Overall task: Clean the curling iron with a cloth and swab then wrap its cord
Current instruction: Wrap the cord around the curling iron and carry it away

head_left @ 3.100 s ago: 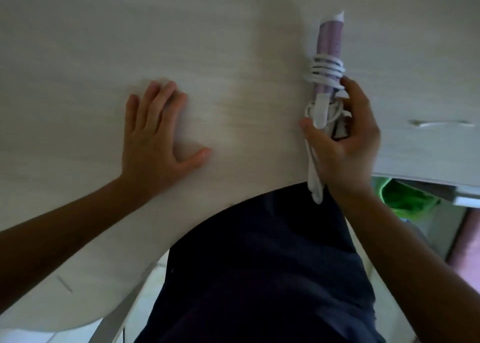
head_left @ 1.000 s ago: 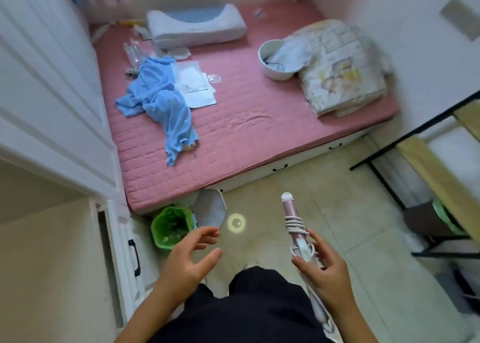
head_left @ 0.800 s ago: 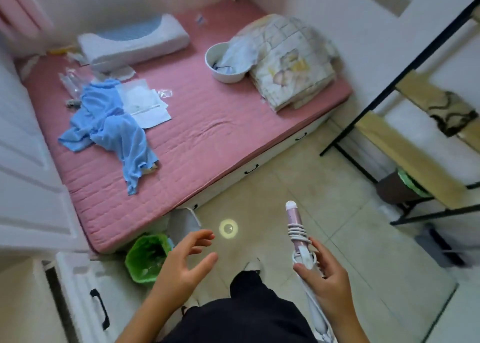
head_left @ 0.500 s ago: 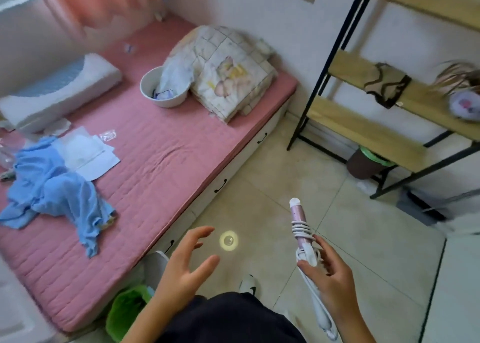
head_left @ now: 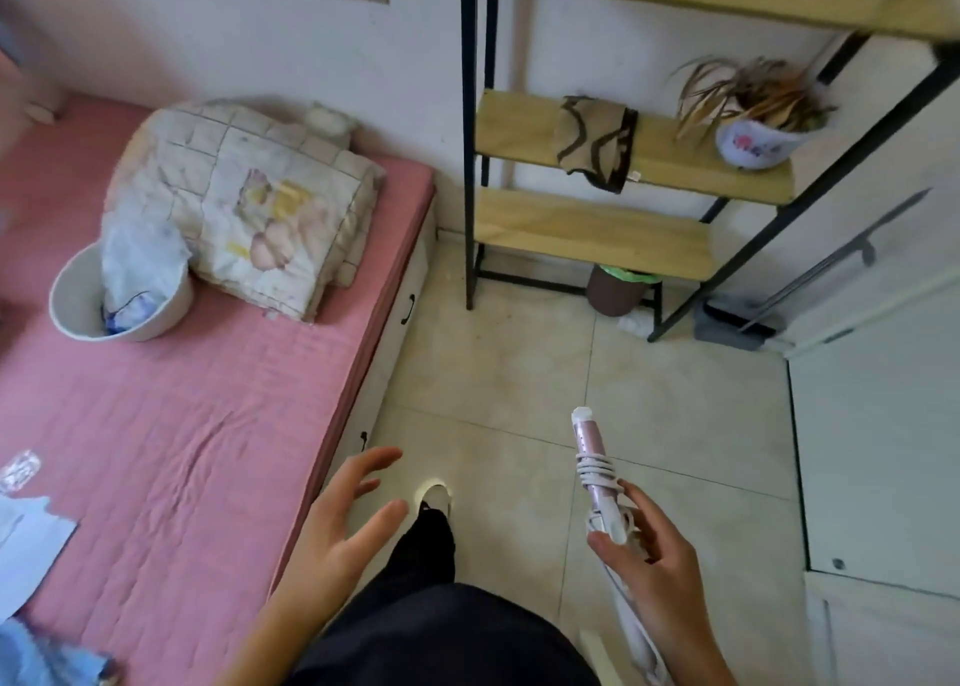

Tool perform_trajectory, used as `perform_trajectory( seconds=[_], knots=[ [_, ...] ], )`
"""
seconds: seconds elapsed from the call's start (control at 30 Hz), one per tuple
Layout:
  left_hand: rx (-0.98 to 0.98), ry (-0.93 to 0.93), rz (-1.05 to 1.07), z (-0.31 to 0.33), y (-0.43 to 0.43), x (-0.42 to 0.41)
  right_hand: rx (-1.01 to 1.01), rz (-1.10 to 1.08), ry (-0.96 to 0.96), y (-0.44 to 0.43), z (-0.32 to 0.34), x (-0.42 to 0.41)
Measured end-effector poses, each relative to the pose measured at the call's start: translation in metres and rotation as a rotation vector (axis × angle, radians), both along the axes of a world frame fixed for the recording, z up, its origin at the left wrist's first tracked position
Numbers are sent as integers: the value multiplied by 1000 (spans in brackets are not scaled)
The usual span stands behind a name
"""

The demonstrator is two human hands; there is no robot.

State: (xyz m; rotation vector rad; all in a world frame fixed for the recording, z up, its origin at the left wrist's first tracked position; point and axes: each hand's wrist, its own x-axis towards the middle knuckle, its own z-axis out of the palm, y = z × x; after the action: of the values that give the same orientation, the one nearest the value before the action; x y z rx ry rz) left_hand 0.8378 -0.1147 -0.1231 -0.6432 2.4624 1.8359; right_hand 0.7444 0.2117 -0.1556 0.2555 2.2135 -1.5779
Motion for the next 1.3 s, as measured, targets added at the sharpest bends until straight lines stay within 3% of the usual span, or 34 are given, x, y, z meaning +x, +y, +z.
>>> perform_trajectory(
  seconds=[0.27,0.67,0.8,1.0,1.1,1.3],
  knots=[
    [37,53,-190,16,-68,-160,-27,-91,88,-95,45,-118],
    [63,95,-301,11,-74,-396,95,-291,125,-69,24,-276],
    [34,88,-285,30,-65,-480,62,-195,132,-63,30,-366],
    [-28,293,-226,97,-68,-633,-77,55,210,-71,100,-537],
    [-134,405,-239,123,-73,-702,-87,190,340,-76,148,-619],
    [-413,333,-295,114,-89,-805,220,480,596,-106,200,-776]
  ],
)
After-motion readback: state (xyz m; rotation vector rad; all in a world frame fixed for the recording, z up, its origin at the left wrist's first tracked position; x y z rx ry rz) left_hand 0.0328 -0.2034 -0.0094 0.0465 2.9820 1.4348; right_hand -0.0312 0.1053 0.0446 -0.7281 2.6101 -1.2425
